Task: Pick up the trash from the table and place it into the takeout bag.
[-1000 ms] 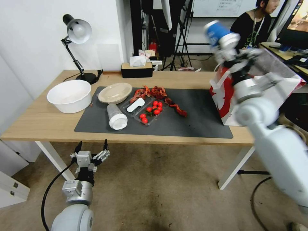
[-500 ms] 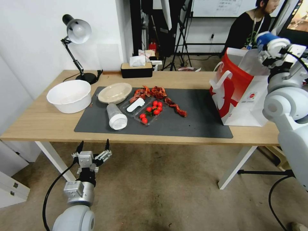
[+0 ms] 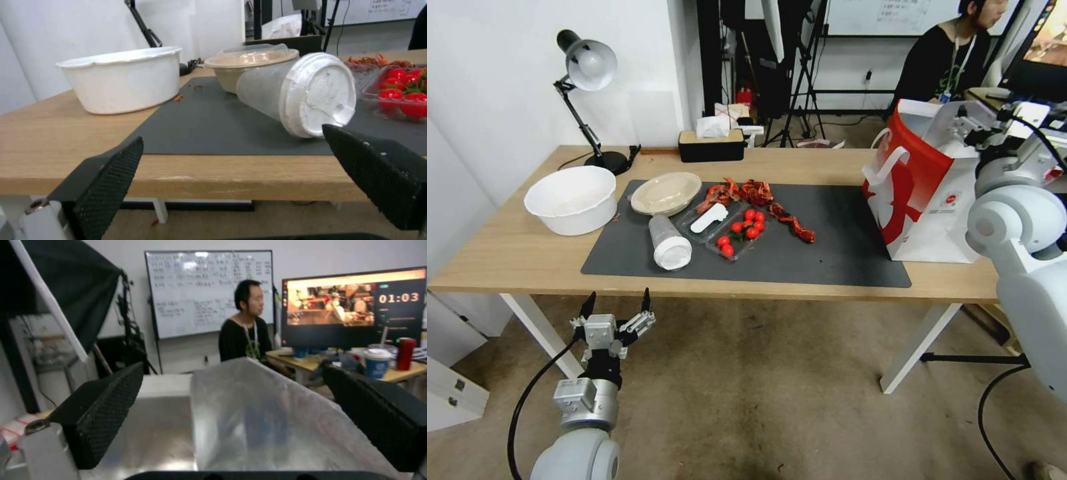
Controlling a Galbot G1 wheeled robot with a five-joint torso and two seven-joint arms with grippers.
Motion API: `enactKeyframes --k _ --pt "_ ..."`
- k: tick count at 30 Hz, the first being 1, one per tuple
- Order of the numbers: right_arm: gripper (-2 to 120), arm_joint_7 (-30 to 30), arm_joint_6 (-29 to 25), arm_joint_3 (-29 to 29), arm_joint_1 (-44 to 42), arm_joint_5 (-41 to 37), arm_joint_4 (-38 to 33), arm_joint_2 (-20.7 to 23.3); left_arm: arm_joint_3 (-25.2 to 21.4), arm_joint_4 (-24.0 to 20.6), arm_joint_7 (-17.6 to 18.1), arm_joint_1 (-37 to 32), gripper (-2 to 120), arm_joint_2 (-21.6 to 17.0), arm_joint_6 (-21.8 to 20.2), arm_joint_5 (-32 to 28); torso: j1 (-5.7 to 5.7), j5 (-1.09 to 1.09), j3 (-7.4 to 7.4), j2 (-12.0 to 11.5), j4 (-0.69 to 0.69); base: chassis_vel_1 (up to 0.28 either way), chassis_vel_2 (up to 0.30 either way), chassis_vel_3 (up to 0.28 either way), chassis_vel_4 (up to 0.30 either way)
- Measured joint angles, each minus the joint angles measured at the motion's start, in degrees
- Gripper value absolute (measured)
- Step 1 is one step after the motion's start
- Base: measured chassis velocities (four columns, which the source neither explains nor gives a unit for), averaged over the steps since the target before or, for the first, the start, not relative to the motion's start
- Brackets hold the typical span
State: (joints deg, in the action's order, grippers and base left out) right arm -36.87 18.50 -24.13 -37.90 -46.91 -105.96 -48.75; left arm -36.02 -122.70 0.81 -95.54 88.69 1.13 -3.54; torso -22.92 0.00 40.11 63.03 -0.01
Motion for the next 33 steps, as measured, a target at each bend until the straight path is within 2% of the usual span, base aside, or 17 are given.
enactKeyframes --k 1,2,5,7,9,10,13,16,17,23,25,26,33 --pt "100 2.26 -3.62 -0.23 0.32 -1.61 -0.15 0.02 0.02 0.00 0.00 -0.03 100 0.02 0.01 0.05 0.00 0.00 0.00 0.00 0.01 0.000 0.000 0.000 0.000" --pt "100 2.26 -3.62 -0.23 0.32 -1.61 -0.15 0.02 0.02 0.00 0.00 -0.03 100 0.02 0.01 0.05 0.00 0.00 0.00 0.00 0.01 0.000 0.000 0.000 0.000" --pt "100 8.98 -11.69 -0.76 -0.17 -6.02 -2.02 0.26 0.03 0.02 0.01 -0.04 100 0.03 0.06 0.07 0.00 -0.01 0.00 0.00 0.02 0.000 0.000 0.000 0.000" --pt "100 9.59 -12.27 -0.79 -0.34 -6.42 -2.29 0.29 0.03 0.03 0.01 -0.04 100 0.03 0.06 0.07 0.00 -0.01 0.00 0.00 0.02 0.000 0.000 0.000 0.000" --pt "100 14.23 -15.60 -0.94 -2.44 -8.59 -4.79 0.50 0.03 0.12 0.01 -0.02 100 0.01 0.10 0.07 0.00 -0.01 0.00 0.00 0.02 0.000 0.000 0.000 0.000" --pt "100 14.23 -15.60 -0.94 -2.44 -8.59 -4.79 0.50 0.03 0.12 0.01 -0.02 100 0.01 0.10 0.07 0.00 -0.01 0.00 0.00 0.02 0.000 0.000 0.000 0.000" --pt "100 24.50 -21.18 -1.02 -9.50 -8.09 -9.04 0.47 0.04 0.28 0.02 0.02 100 -0.12 0.18 0.04 0.00 -0.01 0.00 0.00 0.01 0.000 0.000 0.000 0.000" --pt "100 27.81 -23.03 -0.97 -12.49 -6.59 -10.36 0.18 0.06 0.33 0.01 0.03 100 -0.19 0.19 -0.01 0.00 0.00 0.00 0.00 0.01 0.000 0.000 0.000 0.000" --pt "100 29.50 -23.76 -0.72 -16.02 -4.53 -12.13 -0.19 0.07 0.44 0.02 0.09 100 -0.25 0.19 -0.07 0.00 0.00 -0.01 0.00 0.02 0.000 0.000 0.000 0.000" --pt "100 30.06 -24.41 0.03 -24.25 2.75 -15.55 -2.00 0.05 0.70 0.02 0.27 100 -0.36 0.21 -0.25 0.00 -0.02 0.00 0.00 0.01 0.000 0.000 0.000 0.000" --pt "100 30.05 -25.51 0.19 -29.60 8.72 -16.83 -4.08 0.03 0.92 0.03 0.29 100 -0.52 0.28 -0.39 -0.01 0.01 -0.01 0.00 0.00 0.000 0.000 0.000 0.000" --pt "100 30.05 -25.51 0.19 -29.60 8.72 -16.83 -4.08 0.03 0.92 0.03 0.29 100 -0.52 0.28 -0.39 -0.01 0.01 -0.01 0.00 0.00 0.000 0.000 0.000 0.000" --pt "100 28.61 -29.84 0.33 -42.39 21.22 -18.38 -9.35 0.00 1.57 0.04 0.39 100 -1.05 0.57 -0.74 0.00 -0.01 -0.01 0.00 0.01 0.000 0.000 0.000 0.000"
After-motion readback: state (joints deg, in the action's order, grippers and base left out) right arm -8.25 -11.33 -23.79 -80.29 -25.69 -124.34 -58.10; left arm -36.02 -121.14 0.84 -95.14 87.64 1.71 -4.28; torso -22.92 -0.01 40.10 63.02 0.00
